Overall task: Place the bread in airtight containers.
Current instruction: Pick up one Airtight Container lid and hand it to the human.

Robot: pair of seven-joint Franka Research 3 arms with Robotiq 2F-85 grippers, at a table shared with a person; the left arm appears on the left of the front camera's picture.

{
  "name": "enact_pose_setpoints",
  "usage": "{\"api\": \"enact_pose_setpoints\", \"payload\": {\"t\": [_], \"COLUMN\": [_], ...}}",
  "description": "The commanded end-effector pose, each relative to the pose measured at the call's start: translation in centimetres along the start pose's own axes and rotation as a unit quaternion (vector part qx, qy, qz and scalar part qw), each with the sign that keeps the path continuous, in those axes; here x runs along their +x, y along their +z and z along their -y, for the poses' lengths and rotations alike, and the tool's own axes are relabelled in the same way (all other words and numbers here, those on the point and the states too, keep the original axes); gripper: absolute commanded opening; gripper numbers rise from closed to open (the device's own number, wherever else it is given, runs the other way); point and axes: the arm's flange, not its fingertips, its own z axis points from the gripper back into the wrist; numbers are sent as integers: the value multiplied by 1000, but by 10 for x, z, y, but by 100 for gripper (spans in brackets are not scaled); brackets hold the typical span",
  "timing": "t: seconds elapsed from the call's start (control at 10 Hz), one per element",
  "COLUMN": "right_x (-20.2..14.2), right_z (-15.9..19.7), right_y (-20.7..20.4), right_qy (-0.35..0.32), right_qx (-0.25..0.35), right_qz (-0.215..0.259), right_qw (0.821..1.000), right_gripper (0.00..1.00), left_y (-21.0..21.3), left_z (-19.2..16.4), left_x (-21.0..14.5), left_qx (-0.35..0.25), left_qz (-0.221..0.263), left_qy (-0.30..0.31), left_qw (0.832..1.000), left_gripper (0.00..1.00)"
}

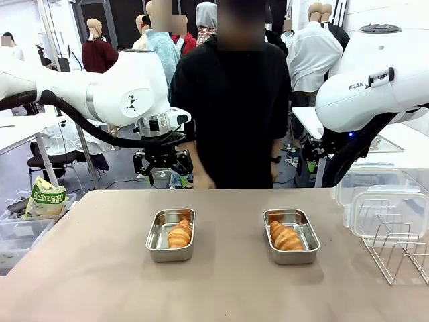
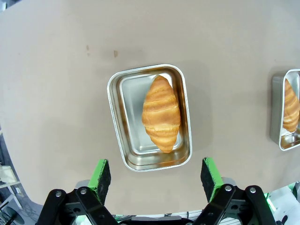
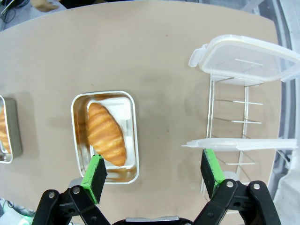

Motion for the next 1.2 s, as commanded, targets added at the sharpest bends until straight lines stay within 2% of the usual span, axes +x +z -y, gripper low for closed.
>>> {"api": "enact_pose_setpoints", "payload": {"t": [0.0, 1.1], "right_x": [0, 0], "right_z": [0, 0], "right_y": [1, 1], "right_qy": [2, 2], "right_qx": [0, 0], "right_qz": [0, 0], "right_qw": [1000, 1000], "right_gripper": [100, 100], "left_y": [2, 2], "left_z": [0, 0], "left_x": [0, 0], "left_qx": [-1, -1], "left_qz": [3, 3], "left_qy": [-1, -1], "left_qw": [1000, 1000], "left_gripper": [100, 100]}}
